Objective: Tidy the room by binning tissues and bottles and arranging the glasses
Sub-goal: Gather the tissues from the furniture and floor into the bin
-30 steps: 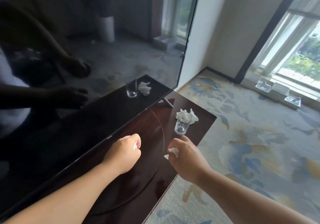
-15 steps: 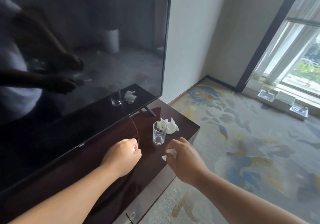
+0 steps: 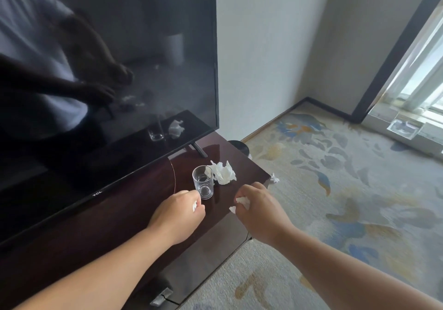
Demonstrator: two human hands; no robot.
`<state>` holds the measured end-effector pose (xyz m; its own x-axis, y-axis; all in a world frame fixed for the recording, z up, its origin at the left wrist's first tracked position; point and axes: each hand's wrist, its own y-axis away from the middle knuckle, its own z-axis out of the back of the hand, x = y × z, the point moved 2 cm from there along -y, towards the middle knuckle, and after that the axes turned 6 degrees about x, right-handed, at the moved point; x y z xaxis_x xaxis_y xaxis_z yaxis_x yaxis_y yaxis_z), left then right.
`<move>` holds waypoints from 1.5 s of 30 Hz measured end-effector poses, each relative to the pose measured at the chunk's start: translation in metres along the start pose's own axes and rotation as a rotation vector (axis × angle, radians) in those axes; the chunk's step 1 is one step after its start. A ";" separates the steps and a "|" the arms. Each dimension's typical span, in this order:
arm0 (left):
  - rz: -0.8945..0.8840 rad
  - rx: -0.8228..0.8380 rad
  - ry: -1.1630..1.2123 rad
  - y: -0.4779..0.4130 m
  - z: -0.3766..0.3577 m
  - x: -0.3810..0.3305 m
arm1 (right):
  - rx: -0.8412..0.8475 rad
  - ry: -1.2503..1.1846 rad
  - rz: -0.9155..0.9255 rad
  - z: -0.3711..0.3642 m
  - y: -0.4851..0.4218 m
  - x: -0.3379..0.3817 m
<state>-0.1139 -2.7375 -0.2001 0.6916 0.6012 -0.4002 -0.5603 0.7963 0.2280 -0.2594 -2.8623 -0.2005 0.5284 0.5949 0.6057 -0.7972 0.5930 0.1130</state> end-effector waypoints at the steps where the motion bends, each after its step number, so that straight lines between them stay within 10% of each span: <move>1: -0.004 0.004 0.006 -0.003 -0.001 -0.001 | 0.007 0.000 -0.003 -0.001 -0.004 -0.002; 19: -0.079 -0.010 0.062 -0.103 0.017 -0.023 | 0.073 0.084 -0.051 0.026 -0.098 -0.033; 45: 0.471 -0.150 0.162 -0.147 -0.044 -0.098 | 0.506 0.093 0.349 0.057 -0.240 -0.114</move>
<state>-0.1193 -2.9162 -0.2330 0.2761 0.8645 -0.4201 -0.8610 0.4167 0.2917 -0.1451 -3.1037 -0.2520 0.2167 0.7658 0.6054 -0.9551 0.0380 0.2938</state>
